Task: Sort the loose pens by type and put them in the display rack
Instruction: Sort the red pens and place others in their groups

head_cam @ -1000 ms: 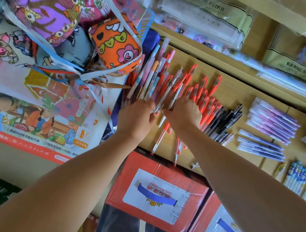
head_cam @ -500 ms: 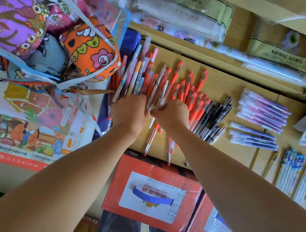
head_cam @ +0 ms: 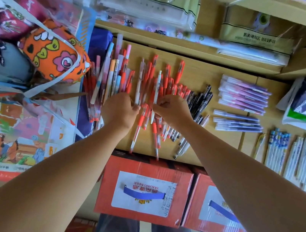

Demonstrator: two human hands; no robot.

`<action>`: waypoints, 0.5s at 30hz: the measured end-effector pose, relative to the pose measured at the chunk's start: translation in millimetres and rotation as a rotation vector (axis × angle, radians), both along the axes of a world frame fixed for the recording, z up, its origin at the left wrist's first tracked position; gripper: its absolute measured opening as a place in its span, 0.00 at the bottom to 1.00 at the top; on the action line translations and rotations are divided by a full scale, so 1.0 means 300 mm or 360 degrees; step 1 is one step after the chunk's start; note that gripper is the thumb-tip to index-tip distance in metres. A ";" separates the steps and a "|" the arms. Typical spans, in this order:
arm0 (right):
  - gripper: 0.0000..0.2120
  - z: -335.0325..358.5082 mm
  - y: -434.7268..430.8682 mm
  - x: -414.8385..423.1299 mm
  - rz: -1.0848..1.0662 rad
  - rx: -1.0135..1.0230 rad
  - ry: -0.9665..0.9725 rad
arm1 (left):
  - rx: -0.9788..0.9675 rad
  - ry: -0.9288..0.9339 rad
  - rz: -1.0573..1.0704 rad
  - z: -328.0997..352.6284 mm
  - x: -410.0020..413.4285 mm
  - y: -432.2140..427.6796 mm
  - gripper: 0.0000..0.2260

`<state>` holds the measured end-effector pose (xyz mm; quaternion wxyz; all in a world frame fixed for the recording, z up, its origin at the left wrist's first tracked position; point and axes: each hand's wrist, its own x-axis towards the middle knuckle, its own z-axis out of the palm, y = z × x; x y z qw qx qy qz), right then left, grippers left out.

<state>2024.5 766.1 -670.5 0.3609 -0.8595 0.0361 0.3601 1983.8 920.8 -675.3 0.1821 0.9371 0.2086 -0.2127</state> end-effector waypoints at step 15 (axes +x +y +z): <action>0.03 0.108 -0.133 -0.047 -0.0545 0.0422 0.0099 | -0.1529 0.0036 0.0691 0.173 -0.067 -0.059 0.07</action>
